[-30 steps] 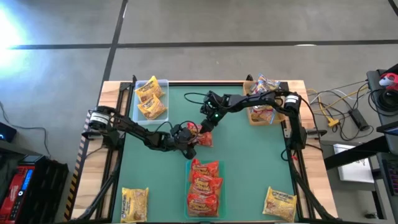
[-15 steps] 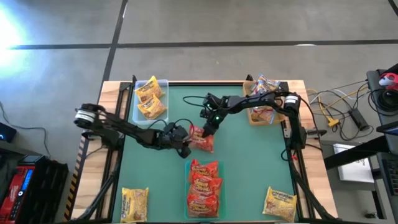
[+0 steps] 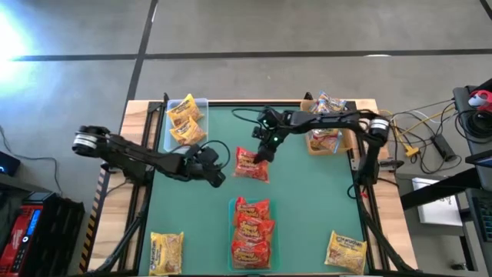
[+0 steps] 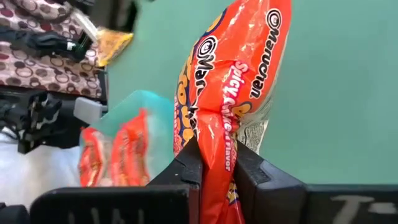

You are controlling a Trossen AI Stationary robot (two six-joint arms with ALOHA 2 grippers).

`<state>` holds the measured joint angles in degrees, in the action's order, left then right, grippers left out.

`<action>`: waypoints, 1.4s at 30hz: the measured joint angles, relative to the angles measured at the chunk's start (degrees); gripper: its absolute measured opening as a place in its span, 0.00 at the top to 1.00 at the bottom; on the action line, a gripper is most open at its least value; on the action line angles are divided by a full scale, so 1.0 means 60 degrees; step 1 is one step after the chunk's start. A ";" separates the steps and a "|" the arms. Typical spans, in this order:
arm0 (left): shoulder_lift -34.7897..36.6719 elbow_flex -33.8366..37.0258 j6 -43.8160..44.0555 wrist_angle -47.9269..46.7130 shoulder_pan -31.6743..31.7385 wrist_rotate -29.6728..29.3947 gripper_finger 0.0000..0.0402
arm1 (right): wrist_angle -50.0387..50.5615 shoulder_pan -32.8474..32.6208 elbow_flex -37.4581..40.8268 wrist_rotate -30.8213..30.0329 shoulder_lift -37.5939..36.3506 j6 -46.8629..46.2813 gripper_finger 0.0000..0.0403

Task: Sort Maruchan noodles
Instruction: Put the red noodle pack into the green bin

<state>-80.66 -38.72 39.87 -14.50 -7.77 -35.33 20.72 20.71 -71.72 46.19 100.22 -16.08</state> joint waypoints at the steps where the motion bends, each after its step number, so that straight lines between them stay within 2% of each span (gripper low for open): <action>1: 0.0087 0.0000 0.0028 -0.0130 0.0005 -0.0047 0.59 | 0.0089 -0.0079 0.0000 -0.0075 -0.0209 0.0010 0.93; 5: 0.0363 -0.0007 0.0052 -0.0457 0.0018 -0.0261 0.59 | 0.0260 -0.0652 0.0025 -0.0310 -0.0959 0.0003 0.94; 9: 0.0519 -0.0015 0.0054 -0.0692 0.0044 -0.0303 0.59 | 0.0254 -0.1945 0.0093 -0.1155 -0.1477 -0.0243 0.94; 16: 0.0553 -0.0015 0.0194 -0.1056 0.0055 -0.0296 0.59 | -0.0071 -0.4648 0.0000 -0.2672 -0.1623 -0.0955 0.94; 21: 0.0557 -0.0015 0.0198 -0.1107 0.0062 -0.0296 0.59 | -0.0902 -0.6083 -0.0018 -0.3563 -0.1631 -0.1684 0.94; 25: 0.0553 -0.0015 0.0198 -0.1101 0.0062 -0.0288 0.59 | -0.1548 -0.7073 0.0006 -0.4682 -0.1467 -0.2004 0.94; 28: 0.0557 -0.0017 0.0196 -0.1121 0.0062 -0.0274 0.59 | -0.2006 -0.7634 0.0022 -0.5254 -0.1067 -0.2299 0.94; 32: 0.0579 -0.0018 0.0198 -0.1163 0.0062 -0.0091 0.59 | -0.2854 -0.8110 0.0029 -0.5448 -0.0543 -0.2439 0.94; 42: 0.0618 -0.0022 0.0227 -0.1177 0.0062 0.0015 0.59 | -0.2799 -0.8160 0.0022 -0.6434 0.0260 -0.2624 0.94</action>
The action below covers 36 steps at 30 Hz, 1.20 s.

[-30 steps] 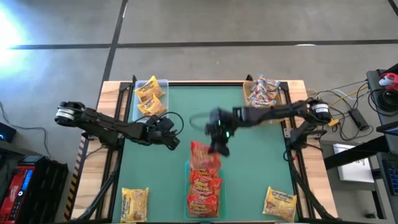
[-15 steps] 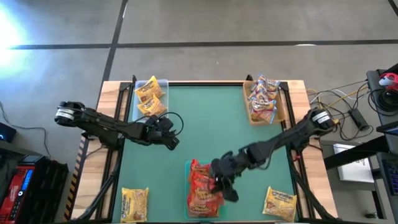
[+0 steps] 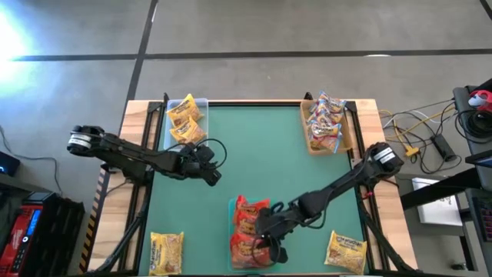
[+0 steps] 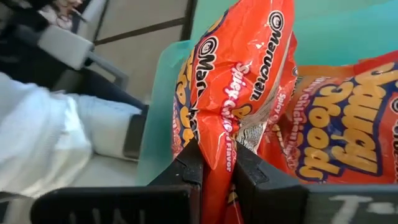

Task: Sort Maruchan noodles
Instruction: Put the red noodle pack into the green bin, then put the yellow noodle pack into the transparent bin

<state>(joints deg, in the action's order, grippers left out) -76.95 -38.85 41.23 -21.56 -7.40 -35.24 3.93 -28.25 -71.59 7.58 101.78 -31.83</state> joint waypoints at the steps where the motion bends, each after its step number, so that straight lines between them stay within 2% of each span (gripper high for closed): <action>1: 0.0004 -0.0003 0.0000 0.0000 0.0000 0.0034 0.59 | 0.0041 -0.0004 0.0000 -0.0080 0.0003 0.0129 0.94; 7: 0.0122 -0.0001 0.0041 -0.0015 0.0000 0.0408 0.59 | 0.0159 -0.0002 -0.0043 0.0282 0.0000 0.0311 0.92; 10: 0.0387 -0.0003 0.0051 -0.0025 0.0000 0.0789 0.59 | 0.0332 -0.0032 -0.0166 0.1073 0.0003 0.0297 0.86; 13: 0.0746 0.0000 0.0226 -0.0067 -0.0007 0.0951 0.59 | 0.0561 -0.0075 -0.0419 0.1327 0.0000 0.0308 0.79; 19: 0.1393 -0.0004 0.0884 -0.0166 -0.0117 0.1683 0.59 | 0.2510 0.0003 -0.1176 0.1253 -0.0373 0.0957 0.63; 22: 0.1532 -0.0004 0.1434 -0.0204 -0.0380 0.2553 0.59 | 0.3526 0.0100 -0.1491 0.1216 -0.0625 0.1485 0.58; 24: 0.1544 -0.0004 0.1948 -0.0198 -0.0767 0.3325 0.59 | 0.4111 0.0164 -0.1613 0.1014 -0.0767 0.1801 0.56; 27: 0.1437 -0.0006 0.2994 -0.0186 -0.1745 0.4012 0.59 | 0.4890 0.0233 -0.1642 0.0175 -0.1045 0.2344 0.56; 31: 0.1213 -0.0125 0.4850 -0.0272 -0.3416 0.4239 0.59 | 0.5788 0.0360 -0.1620 -0.0672 -0.1292 0.2673 0.55; 36: 0.0639 -0.0819 0.7472 -0.1143 -0.5488 0.4253 0.59 | 0.6141 0.0545 -0.1614 -0.0778 -0.1407 0.2684 0.55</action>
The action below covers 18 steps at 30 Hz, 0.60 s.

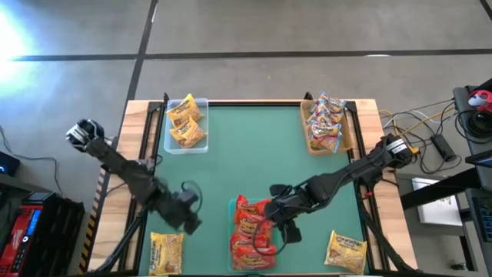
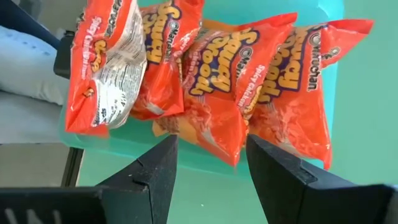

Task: Sort Maruchan noodles
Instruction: Put the yellow noodle pack into the transparent bin

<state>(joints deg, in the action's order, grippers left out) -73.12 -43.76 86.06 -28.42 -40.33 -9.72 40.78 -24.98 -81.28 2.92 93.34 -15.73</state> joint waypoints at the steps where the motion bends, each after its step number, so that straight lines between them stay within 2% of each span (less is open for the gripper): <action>1: -0.0169 -0.0197 0.0584 -0.0324 -0.0421 0.0005 0.59 | -0.0030 0.0028 0.0000 -0.0004 -0.0003 0.0000 0.55; 4: -0.0767 -0.0864 0.2609 -0.1450 -0.1680 0.0606 0.59 | -0.0001 0.0067 0.0004 0.0000 -0.0003 0.0004 0.55; 8: -0.1650 -0.1860 0.5185 -0.3070 -0.3043 0.2204 0.59 | -0.0009 0.0101 0.0004 -0.0003 -0.0003 0.0127 0.55; 10: -0.2071 -0.2316 0.6012 -0.3748 -0.3482 0.2931 0.59 | -0.0019 0.0128 0.0004 -0.0002 -0.0003 0.0177 0.55; 14: -0.2766 -0.2856 0.6598 -0.3828 -0.3776 0.3829 0.59 | -0.0028 0.0173 0.0004 -0.0011 0.0000 0.0219 0.55; 18: -0.3337 -0.3094 0.6112 -0.3839 -0.3728 0.4320 0.59 | -0.0049 0.0173 0.0004 -0.0018 0.0001 0.0209 0.55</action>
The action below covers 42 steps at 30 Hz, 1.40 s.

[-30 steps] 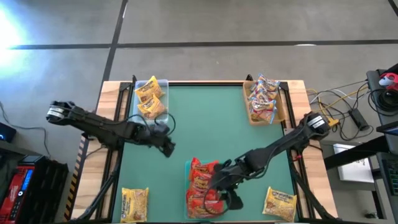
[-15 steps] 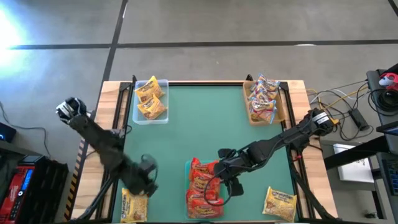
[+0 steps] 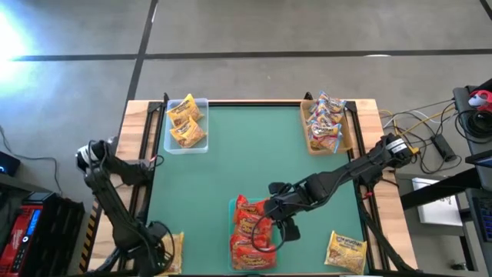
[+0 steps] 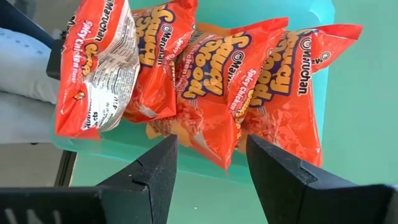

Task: Sort Maruchan noodles
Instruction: Put the yellow noodle pack into the transparent bin

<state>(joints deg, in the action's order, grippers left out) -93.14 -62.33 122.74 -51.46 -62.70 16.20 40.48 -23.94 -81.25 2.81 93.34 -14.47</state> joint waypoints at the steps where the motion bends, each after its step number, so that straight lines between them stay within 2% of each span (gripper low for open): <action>1: -0.0094 -0.0003 -0.0117 0.0053 0.0038 0.0012 0.59 | -0.0006 0.0000 0.0000 0.0000 0.0000 -0.0035 0.55; 8: -0.0412 0.0256 -0.1260 0.0159 0.0526 -0.0071 0.59 | -0.0006 0.0000 0.0000 0.0007 0.0004 -0.0085 0.55; 19: -0.0388 0.0985 -0.4310 0.0102 0.2078 -0.0673 0.59 | -0.0002 0.0000 0.0004 0.0015 0.0011 0.0024 0.55; 23: -0.0379 0.1097 -0.5799 -0.0246 0.2818 -0.1588 0.59 | -0.0002 0.0000 0.0004 0.0015 0.0015 0.0024 0.55; 26: -0.0372 0.1100 -0.6972 -0.0585 0.3499 -0.2678 0.59 | -0.0002 0.0018 0.0004 0.0015 0.0015 0.0024 0.55; 33: -0.0425 0.1173 -1.0674 -0.0675 0.5180 -0.5575 0.59 | -0.0006 0.0105 0.0007 0.0015 0.0015 -0.0005 0.55; 37: -0.0469 0.1199 -1.2812 -0.0685 0.5803 -0.7472 0.59 | -0.0006 0.0128 0.0007 0.0015 0.0015 -0.0012 0.55; 39: -0.0434 0.1152 -1.3163 -0.0702 0.5962 -0.7882 0.59 | -0.0002 0.0150 0.0007 0.0015 0.0015 -0.0020 0.55; 42: -0.0222 0.0851 -1.2815 -0.0690 0.5985 -0.7807 0.59 | 0.0001 0.0171 0.0007 0.0015 0.0015 -0.0141 0.55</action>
<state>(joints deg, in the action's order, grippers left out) -94.47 -57.22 45.85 -55.60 -26.79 -30.64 40.49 -22.92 -81.21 2.90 93.43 -15.32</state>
